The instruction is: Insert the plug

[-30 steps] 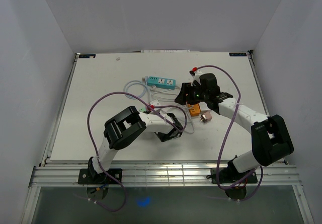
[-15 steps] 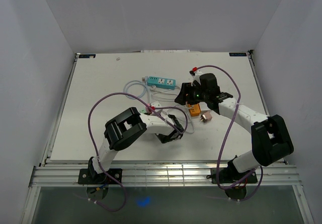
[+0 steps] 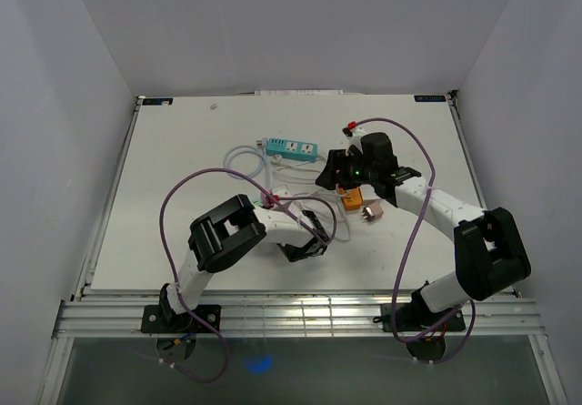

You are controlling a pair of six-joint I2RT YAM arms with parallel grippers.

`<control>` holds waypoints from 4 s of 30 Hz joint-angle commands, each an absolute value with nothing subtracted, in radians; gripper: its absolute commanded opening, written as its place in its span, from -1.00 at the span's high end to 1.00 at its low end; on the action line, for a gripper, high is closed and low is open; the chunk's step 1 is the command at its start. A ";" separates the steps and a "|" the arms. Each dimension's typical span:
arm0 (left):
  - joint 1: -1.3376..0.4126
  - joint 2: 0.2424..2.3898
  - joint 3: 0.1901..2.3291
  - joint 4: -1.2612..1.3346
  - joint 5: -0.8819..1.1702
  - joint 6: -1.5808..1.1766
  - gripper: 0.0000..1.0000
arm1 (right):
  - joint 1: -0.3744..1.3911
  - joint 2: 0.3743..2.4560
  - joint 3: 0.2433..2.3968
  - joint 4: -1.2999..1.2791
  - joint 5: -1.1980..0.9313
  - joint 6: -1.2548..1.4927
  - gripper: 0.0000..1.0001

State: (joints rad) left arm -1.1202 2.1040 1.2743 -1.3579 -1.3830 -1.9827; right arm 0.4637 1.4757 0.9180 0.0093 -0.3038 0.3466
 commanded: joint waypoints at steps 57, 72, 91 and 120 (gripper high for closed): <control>-1.109 1.815 0.888 -0.762 -1.043 -2.148 1.00 | 0.482 1.402 1.002 -0.138 -0.244 0.281 -0.34; -1.075 1.858 1.020 -0.879 -0.971 -2.020 1.00 | 0.482 1.410 1.005 -0.130 -0.253 0.282 -0.34; -1.075 1.898 1.141 -0.986 -1.043 -1.991 -0.48 | 0.480 1.419 1.008 -0.117 -0.258 0.272 -0.33; -1.075 1.631 1.226 -1.120 -0.948 -1.740 -0.96 | 0.479 1.463 1.091 -0.147 -0.321 0.262 -0.33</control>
State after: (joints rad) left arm -1.0752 1.7199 1.1999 -1.1358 -0.9844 -1.8446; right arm 0.4782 1.4521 1.0348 -0.1364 -0.2817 0.2794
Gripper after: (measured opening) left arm 0.979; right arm 0.666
